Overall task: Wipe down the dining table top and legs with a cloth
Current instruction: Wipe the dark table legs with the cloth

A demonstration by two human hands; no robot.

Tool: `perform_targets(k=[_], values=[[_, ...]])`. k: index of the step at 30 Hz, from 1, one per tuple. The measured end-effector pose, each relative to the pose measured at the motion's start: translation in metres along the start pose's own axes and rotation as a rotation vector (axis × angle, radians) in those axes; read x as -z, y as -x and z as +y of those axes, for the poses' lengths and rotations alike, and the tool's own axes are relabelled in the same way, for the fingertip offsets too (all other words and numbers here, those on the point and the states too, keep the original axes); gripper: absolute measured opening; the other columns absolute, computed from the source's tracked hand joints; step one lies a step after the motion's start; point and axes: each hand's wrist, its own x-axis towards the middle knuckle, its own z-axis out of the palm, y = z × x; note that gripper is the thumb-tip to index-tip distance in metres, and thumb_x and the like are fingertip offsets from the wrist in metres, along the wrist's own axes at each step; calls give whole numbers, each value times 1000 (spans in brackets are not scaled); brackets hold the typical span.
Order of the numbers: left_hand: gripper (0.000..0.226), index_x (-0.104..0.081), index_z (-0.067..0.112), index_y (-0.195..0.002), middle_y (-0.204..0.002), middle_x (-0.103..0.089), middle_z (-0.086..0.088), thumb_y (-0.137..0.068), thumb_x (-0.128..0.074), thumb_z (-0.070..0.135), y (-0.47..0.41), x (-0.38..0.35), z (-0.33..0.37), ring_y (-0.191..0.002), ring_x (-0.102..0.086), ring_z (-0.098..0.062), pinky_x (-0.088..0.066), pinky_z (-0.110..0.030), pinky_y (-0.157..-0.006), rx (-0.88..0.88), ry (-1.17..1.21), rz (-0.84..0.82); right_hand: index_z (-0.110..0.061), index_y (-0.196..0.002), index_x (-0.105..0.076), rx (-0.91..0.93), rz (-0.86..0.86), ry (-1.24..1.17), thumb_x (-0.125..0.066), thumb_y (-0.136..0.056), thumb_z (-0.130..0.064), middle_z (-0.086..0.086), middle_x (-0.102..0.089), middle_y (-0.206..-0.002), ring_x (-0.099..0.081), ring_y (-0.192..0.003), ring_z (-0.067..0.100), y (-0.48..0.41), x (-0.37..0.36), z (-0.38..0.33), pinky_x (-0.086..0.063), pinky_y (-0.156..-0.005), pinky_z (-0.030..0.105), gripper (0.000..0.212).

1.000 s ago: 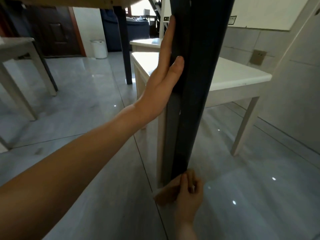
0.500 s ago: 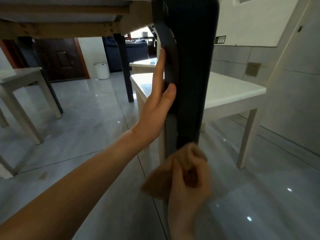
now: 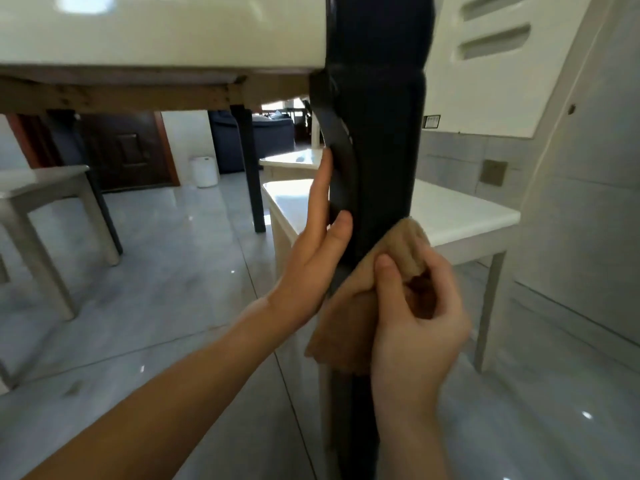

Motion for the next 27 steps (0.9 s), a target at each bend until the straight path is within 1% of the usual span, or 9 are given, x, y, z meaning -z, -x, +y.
perform_targets(k=[2,7,10,12,14,17,19,23,27], values=[[53,-6,54,-139,-152,-24,22,-95,-34,39,1,0,1,-134,-40,-6,-42,-17,-102,10,12,-12,-24,-116,-65,99,-51,26,-70,-84,-7,0,-65,-122,-61,-115,12,-7,0,-2,-51,-92,21,37],[48,-9,47,-134,-108,-31,65,-92,-29,32,5,-2,1,-108,-39,32,-38,5,-80,81,9,-38,-34,-99,-65,-79,91,110,-72,-76,11,3,-69,-117,-63,-105,-1,26,33,58,-45,-87,5,51],[52,-2,47,-138,-120,-29,59,-94,-28,33,8,-5,-2,-119,-39,23,-42,-5,-90,63,-11,-12,-21,-89,-65,-368,191,148,-72,-80,5,21,-71,-105,-67,-76,1,66,66,103,-53,-70,11,28],[57,3,40,-145,-137,-23,45,-97,-27,34,8,-6,-3,-130,-34,13,-42,-18,-104,36,-29,9,-17,-97,-64,-534,193,175,-69,-84,3,22,-70,-107,-69,-78,16,92,86,131,-54,-65,15,23],[58,7,30,-150,-155,-15,20,-102,-25,27,7,-7,-4,-140,-30,-7,-40,-39,-110,25,-30,24,-14,-101,-61,-646,209,207,-65,-85,9,18,-69,-105,-70,-79,7,112,110,155,-51,-63,9,29],[55,7,21,-151,-160,-8,0,-105,-23,16,3,-8,-7,-144,-24,-22,-36,-53,-110,8,-54,48,-7,-103,-63,-853,157,225,-58,-91,8,16,-69,-85,-64,-52,-1,129,139,172,-46,-44,10,20],[55,7,20,-151,-161,-6,-2,-105,-24,15,1,-8,-5,-145,-22,-24,-33,-55,-111,4,-72,57,-1,-110,-64,-938,153,202,-61,-87,10,24,-69,-104,-64,-53,1,137,152,188,-50,-49,12,25],[55,7,24,-151,-159,-8,6,-105,-24,19,2,-6,-3,-143,-27,-17,-37,-49,-111,7,-58,56,-12,-94,-68,-900,144,96,-83,-73,-13,28,-69,-103,-65,-60,9,134,144,189,-54,-56,20,26],[55,7,28,-150,-142,-18,33,-104,-23,21,2,-6,0,-133,-31,8,-40,-25,-107,15,-65,41,-9,-88,-63,-648,164,110,-66,-86,3,8,-63,-80,-60,-74,17,85,93,129,-50,-63,20,12]])
